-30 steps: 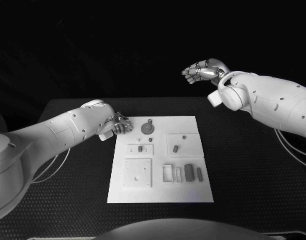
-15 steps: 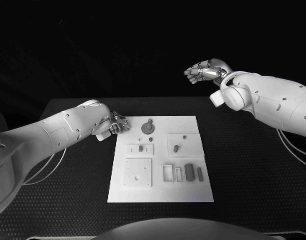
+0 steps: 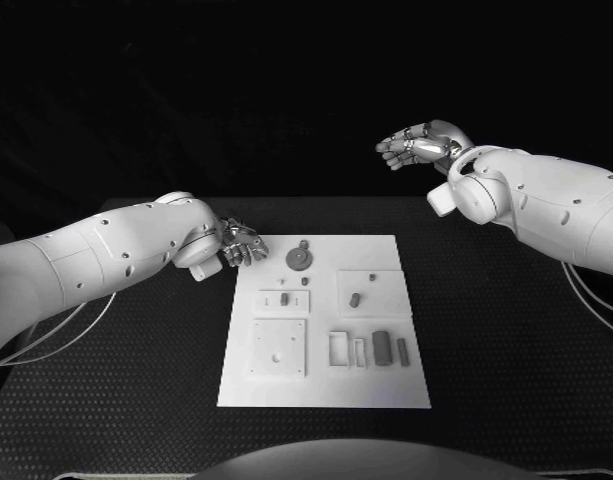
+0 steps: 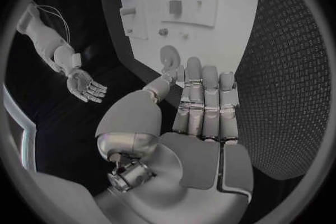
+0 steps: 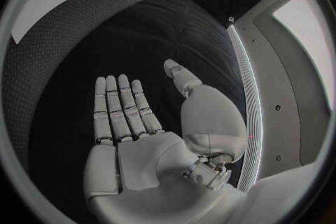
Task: Assemble the parts on the task board
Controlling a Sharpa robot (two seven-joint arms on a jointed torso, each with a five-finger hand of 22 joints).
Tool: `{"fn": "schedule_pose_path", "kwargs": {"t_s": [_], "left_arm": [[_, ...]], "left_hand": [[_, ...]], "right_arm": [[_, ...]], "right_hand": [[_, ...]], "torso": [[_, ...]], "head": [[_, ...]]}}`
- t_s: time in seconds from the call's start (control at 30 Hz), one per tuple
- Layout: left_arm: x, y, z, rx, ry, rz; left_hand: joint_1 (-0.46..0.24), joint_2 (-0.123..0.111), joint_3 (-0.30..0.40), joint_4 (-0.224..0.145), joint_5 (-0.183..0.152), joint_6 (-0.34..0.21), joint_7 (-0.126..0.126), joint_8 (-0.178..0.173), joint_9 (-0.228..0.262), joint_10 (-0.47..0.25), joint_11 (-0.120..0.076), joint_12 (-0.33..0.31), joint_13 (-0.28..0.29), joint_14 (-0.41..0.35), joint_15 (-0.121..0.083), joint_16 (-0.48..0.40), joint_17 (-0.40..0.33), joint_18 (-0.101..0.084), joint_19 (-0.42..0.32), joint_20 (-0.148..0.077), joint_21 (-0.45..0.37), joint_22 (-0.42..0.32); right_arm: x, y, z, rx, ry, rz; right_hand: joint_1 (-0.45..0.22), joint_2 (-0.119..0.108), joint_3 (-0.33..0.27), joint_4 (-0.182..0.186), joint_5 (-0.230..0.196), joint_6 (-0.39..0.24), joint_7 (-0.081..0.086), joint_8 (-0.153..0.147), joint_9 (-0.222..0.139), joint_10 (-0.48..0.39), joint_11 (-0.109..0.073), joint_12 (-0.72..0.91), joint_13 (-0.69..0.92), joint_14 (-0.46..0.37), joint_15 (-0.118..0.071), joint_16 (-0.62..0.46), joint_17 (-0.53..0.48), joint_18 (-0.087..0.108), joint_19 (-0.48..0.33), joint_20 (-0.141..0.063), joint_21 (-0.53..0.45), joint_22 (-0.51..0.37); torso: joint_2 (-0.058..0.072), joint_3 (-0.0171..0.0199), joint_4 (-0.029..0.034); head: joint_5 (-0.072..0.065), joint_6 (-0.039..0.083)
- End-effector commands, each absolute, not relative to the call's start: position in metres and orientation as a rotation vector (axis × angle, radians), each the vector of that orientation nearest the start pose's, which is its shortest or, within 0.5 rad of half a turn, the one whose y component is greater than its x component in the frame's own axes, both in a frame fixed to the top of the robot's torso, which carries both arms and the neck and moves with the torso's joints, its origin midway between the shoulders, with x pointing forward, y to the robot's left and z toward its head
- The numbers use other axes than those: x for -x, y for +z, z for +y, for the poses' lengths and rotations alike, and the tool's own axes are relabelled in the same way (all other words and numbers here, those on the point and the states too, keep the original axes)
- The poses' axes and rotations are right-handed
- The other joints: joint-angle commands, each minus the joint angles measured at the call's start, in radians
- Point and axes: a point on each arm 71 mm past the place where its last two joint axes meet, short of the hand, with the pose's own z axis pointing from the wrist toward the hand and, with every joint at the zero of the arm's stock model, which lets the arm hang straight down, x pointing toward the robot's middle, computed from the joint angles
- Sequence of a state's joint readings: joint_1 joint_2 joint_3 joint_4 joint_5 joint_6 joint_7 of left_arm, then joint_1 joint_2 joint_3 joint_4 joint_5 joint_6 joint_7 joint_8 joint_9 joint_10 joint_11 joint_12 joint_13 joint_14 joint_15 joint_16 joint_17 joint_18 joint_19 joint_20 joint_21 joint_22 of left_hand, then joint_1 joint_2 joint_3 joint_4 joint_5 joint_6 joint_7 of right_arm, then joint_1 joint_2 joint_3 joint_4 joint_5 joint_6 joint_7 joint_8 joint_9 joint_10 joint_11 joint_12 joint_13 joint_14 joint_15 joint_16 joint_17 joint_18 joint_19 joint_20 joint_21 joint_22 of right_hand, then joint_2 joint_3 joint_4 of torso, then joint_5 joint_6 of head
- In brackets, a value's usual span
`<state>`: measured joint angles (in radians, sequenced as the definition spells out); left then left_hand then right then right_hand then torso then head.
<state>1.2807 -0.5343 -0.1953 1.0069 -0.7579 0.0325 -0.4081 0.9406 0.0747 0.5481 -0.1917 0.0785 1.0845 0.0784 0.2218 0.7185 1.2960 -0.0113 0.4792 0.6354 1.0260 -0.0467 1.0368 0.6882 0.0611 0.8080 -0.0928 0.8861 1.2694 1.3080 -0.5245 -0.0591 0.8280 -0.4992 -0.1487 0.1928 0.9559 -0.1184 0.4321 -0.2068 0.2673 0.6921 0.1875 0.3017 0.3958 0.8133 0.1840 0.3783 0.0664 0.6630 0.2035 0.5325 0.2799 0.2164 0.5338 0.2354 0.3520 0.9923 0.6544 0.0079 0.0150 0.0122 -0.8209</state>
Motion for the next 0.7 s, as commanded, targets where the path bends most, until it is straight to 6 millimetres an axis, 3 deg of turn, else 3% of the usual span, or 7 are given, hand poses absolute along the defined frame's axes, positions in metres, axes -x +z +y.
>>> {"fn": "schedule_pose_path", "kwargs": {"t_s": [0.03,0.37,0.53,0.7], "left_arm": [[-0.549,-0.25,0.209,0.523,-0.392,2.28],[-0.532,-0.252,0.204,0.415,-0.343,2.286],[-0.522,-0.259,0.2,0.351,-0.326,2.302],[-0.518,-0.262,0.193,0.324,-0.322,2.32]], "left_hand": [[-0.004,0.01,-0.001,-0.006,0.005,0.009,0.0,0.008,0.001,0.018,-0.012,-0.002,0.004,0.006,-0.005,0.009,0.004,-0.008,0.008,-0.052,0.007,0.004],[-0.011,0.011,-0.004,-0.008,0.002,0.016,-0.005,0.012,-0.002,0.036,-0.019,0.013,0.025,0.017,-0.017,0.038,0.021,-0.006,0.022,-0.063,0.022,0.021],[-0.009,0.013,-0.005,-0.024,0.009,0.02,-0.015,0.014,-0.011,0.037,-0.034,0.124,0.12,0.029,-0.055,0.137,0.07,-0.004,0.054,-0.091,0.076,0.062],[-0.009,0.014,-0.007,-0.028,0.016,0.026,-0.026,0.016,-0.018,0.045,-0.05,0.292,0.23,0.061,-0.11,0.259,0.113,0.008,0.1,-0.127,0.177,0.064]], "right_arm": [[-0.608,-0.164,-0.248,-0.686,1.038,1.593],[-0.607,-0.165,-0.248,-0.687,1.039,1.595],[-0.607,-0.165,-0.248,-0.688,1.038,1.595],[-0.606,-0.165,-0.247,-0.686,1.042,1.598]], "right_hand": [[0.008,-0.003,0.0,0.008,0.003,-0.003,0.02,0.005,-0.001,0.01,0.0,-0.006,0.002,-0.002,0.003,-0.003,-0.001,-0.011,-0.002,-0.003,-0.005,0.002],[0.007,-0.002,0.001,0.01,0.001,-0.003,0.02,0.005,-0.002,0.01,0.0,-0.006,0.002,-0.002,0.003,-0.003,-0.002,-0.011,-0.002,-0.003,-0.006,0.002],[0.007,-0.001,0.001,0.01,0.001,-0.003,0.02,0.005,-0.002,0.01,0.0,-0.007,0.002,-0.002,0.003,-0.003,-0.002,-0.011,-0.002,-0.003,-0.006,0.002],[0.008,-0.001,0.001,0.011,0.001,-0.003,0.02,0.005,-0.002,0.01,-0.001,-0.007,0.002,-0.002,0.003,-0.004,-0.002,-0.011,-0.002,-0.003,-0.007,0.003]], "torso": [[-0.001,-0.0008,0.0037],[0.001,-0.0009,0.001],[0.0,0.0,0.0014],[0.001,-0.0004,0.0003]], "head": [[0.001,0.0],[0.004,-0.006],[0.004,-0.008],[0.003,-0.013]]}}
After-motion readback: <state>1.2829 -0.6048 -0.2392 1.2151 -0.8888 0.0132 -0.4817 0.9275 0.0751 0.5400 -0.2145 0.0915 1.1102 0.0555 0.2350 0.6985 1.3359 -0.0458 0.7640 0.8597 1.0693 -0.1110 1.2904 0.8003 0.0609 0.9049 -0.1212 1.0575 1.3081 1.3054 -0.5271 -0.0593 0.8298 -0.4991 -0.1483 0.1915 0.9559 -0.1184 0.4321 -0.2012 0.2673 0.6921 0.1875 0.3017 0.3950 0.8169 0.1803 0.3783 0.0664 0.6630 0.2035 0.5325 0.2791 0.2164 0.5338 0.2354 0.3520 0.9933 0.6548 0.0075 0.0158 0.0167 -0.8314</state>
